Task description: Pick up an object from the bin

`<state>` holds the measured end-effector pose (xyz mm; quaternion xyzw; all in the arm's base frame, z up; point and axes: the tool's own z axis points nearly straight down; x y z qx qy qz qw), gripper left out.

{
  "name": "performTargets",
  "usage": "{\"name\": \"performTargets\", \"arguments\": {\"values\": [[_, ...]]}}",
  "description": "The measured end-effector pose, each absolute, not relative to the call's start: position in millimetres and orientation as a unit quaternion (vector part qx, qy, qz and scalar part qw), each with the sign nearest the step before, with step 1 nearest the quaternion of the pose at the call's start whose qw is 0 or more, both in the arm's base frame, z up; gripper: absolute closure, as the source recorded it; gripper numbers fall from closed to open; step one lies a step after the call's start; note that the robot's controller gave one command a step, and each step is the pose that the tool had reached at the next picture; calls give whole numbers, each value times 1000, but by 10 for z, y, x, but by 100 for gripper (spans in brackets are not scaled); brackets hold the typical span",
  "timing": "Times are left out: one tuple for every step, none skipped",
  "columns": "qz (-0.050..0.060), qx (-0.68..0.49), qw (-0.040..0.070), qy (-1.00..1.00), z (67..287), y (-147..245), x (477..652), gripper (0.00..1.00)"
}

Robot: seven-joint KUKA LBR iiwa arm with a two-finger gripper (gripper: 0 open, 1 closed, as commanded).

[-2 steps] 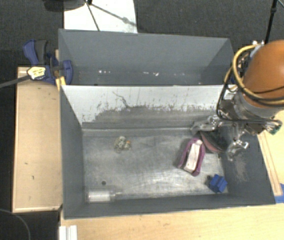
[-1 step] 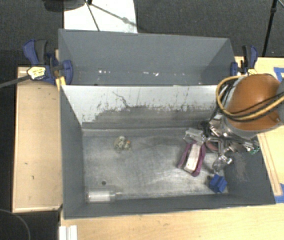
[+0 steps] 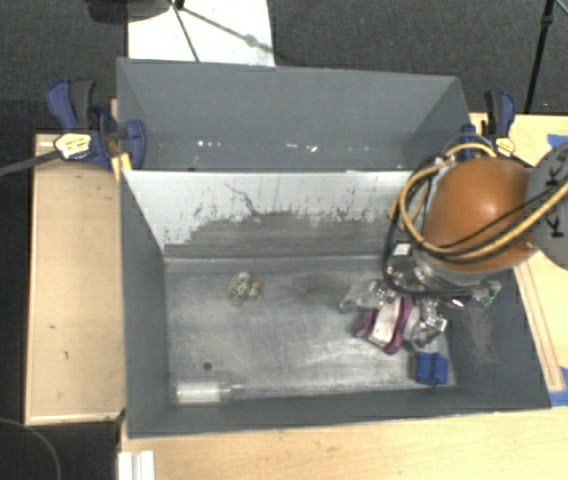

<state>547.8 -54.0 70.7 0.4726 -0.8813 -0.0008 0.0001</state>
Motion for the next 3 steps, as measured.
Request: {"name": "performTargets", "arguments": {"values": [[0, 470, 0, -883, 716, -560, 5480, 100], [3, 480, -4, -877, 1829, -769, 5455, 100], [2, 480, -3, -877, 2446, -804, 5455, 100]]}}
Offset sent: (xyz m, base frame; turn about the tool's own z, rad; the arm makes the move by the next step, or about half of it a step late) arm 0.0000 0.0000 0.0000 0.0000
